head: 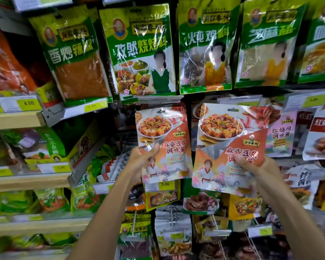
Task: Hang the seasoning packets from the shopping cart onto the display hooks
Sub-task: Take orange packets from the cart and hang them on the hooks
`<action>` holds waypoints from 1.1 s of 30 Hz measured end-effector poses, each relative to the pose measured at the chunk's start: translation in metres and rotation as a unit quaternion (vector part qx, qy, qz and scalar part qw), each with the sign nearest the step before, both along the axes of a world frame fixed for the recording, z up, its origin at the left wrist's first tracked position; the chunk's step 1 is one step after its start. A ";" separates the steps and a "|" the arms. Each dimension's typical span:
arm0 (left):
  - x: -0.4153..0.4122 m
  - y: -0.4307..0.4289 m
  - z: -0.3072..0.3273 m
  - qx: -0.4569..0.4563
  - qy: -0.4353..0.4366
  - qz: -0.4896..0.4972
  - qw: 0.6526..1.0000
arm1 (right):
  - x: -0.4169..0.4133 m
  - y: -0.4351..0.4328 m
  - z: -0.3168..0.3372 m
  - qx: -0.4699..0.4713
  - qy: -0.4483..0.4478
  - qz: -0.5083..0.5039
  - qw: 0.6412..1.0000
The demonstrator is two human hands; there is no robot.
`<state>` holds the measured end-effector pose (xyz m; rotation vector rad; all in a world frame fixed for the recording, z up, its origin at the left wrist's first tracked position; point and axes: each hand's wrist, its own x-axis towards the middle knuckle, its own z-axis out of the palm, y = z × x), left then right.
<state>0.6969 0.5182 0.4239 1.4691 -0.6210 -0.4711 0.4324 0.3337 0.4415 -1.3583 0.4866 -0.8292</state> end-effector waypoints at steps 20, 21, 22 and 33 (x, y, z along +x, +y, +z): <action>0.024 -0.047 -0.013 0.020 -0.091 0.239 0.967 | 0.016 0.020 -0.016 0.010 -0.019 0.013 1.000; 0.025 -0.045 -0.017 0.020 -0.111 0.233 0.966 | 0.016 0.019 -0.017 0.011 -0.020 0.013 1.000; 0.026 -0.042 -0.021 0.021 -0.126 0.223 0.966 | 0.016 0.019 -0.019 0.013 -0.020 0.013 1.000; 0.036 -0.040 -0.027 0.046 -0.192 0.225 0.954 | 0.017 0.024 -0.023 0.031 -0.033 0.023 0.999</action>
